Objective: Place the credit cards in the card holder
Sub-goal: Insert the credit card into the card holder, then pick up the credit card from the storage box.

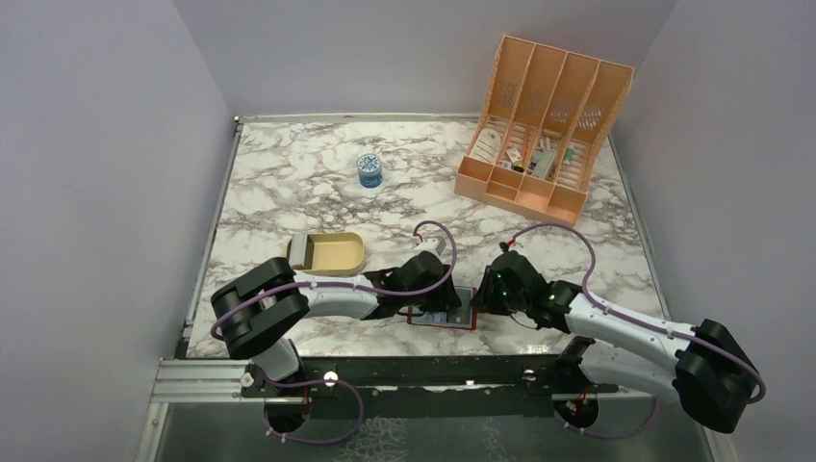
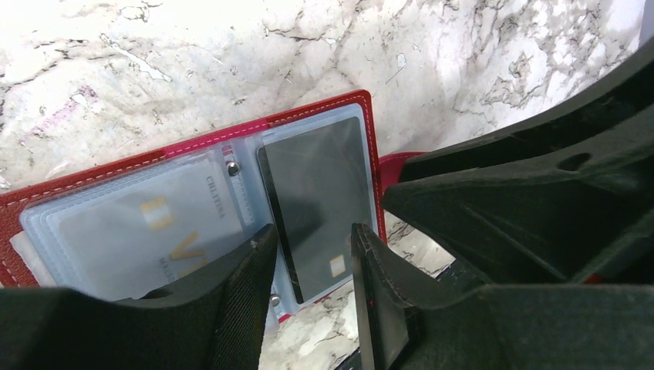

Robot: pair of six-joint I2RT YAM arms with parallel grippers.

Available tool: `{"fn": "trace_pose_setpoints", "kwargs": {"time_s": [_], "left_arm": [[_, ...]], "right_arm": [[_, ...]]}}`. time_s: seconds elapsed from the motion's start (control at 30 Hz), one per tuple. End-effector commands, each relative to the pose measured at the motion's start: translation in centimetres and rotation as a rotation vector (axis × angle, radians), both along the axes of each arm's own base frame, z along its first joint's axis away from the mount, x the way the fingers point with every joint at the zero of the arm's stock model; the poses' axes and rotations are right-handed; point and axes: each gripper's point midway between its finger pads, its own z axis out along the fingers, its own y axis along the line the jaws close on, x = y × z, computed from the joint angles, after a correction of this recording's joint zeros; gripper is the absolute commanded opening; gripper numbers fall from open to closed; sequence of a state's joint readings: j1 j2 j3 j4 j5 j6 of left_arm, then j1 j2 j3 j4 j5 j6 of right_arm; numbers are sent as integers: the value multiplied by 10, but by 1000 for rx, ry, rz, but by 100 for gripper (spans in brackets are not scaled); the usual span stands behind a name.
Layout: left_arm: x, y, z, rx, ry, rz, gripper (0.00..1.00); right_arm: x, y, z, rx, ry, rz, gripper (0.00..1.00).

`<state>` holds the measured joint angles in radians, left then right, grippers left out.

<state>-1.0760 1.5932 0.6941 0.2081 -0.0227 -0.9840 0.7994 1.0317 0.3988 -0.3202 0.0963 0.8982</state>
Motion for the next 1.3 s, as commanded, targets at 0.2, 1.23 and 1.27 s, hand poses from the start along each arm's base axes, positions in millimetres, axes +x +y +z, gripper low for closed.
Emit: {"fn": "trace_pose_setpoints", "kwargs": {"time_s": [0.2,1.23,1.27], "left_arm": [[21,15,30,81,-105,23,48],[141,309,79,945,-200,376,51],[142,313,76,963,-190,373,51]], "right_arm": [[10,-3,23,-5,-79,-7,32],[9,-3,33,27,-116,2,30],[9,-4,32,26,-114,1,30]]}}
